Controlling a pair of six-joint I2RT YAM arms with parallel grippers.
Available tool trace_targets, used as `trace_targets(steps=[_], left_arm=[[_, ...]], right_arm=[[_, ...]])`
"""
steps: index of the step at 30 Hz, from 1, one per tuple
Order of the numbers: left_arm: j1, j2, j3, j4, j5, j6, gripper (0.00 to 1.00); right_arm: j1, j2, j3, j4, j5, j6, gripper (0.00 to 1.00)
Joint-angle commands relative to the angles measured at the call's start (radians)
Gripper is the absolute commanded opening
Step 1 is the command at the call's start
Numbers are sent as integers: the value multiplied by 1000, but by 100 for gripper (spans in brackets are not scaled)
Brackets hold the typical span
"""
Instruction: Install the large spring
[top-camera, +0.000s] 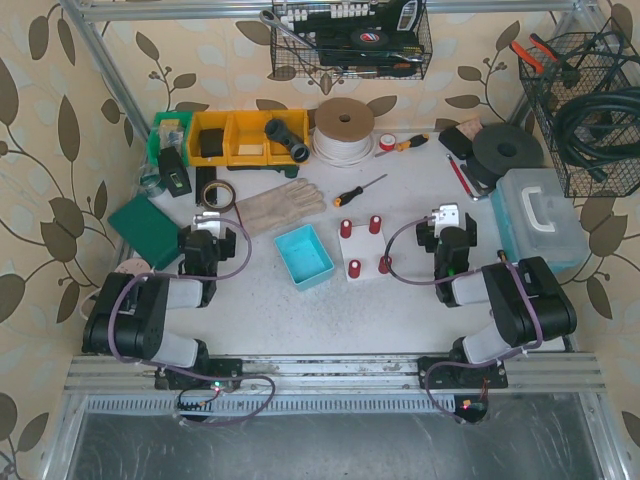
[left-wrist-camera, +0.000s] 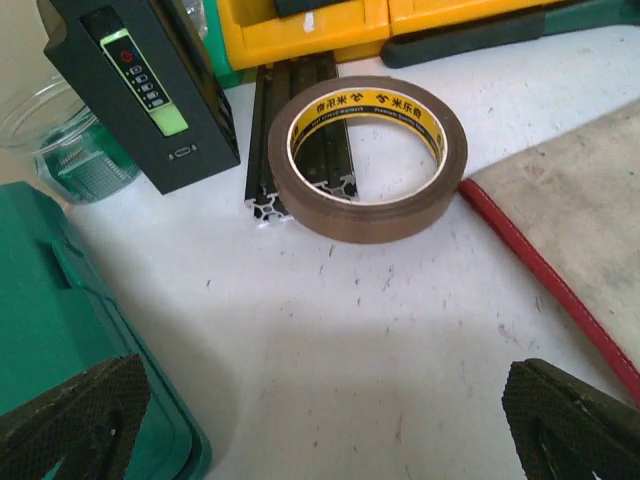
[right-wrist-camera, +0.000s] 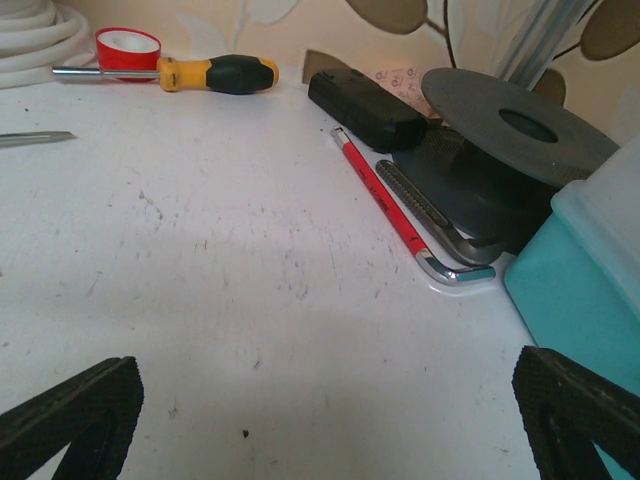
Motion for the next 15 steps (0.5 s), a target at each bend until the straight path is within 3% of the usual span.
trace_targets(steps=[1, 3, 15], left_arm=[[34, 81, 3, 163, 92, 23, 99], [51, 71, 32, 87, 111, 2, 99], [76, 68, 47, 55, 135, -17, 99]], right_arm=[[-10, -5, 43, -38, -7, 33, 100], [-11, -8, 45, -45, -10, 35, 100], [-15, -8, 48, -50, -13, 36, 100]])
